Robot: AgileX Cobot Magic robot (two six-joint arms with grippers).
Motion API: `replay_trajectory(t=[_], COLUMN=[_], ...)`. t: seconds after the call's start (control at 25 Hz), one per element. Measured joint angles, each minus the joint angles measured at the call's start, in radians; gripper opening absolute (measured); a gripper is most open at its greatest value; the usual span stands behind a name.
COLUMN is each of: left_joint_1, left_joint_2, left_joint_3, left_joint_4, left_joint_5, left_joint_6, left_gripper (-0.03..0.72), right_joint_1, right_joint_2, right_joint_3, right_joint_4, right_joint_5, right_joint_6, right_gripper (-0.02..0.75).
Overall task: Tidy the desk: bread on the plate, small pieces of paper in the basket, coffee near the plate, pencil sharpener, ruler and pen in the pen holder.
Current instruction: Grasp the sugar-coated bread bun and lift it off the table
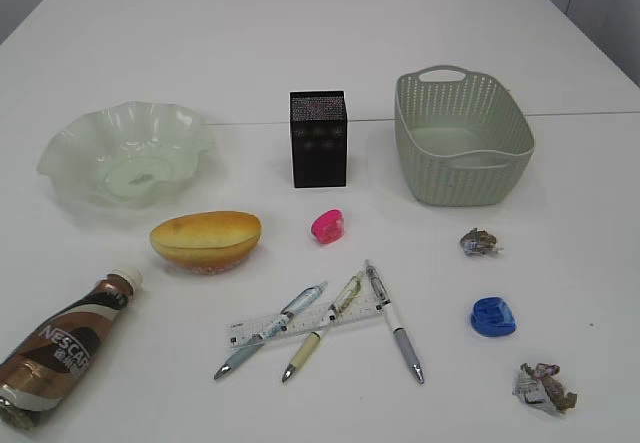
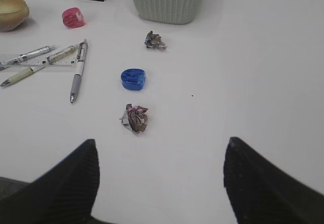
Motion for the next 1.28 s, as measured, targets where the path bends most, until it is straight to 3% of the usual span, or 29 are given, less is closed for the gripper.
replay_trajectory(t=[0.72, 0.96, 1.28], left_joint_1=[0.0, 0.0, 0.0], left_joint_2=[0.005, 0.107, 0.476], left_joint_3=[-0.004, -0.125, -0.32], left_joint_4=[-0.036, -0.059, -0.062], left_joint_5=[0.007, 0.039, 0.081], left_joint_6=[0.0, 0.0, 0.0], left_gripper=[0.414, 0.414, 0.414], right_joint_1=[0.0, 0.0, 0.0], right_joint_2=[0.0, 0.016, 0.252], right_joint_3=[0.0, -0.019, -0.075], right_joint_4=[0.031, 0.021, 0.021], right_joint_5=[0.0, 0.016, 0.075], right_joint_6=[0.012, 0.063, 0.253], right_gripper=[0.564, 0.564, 0.564])
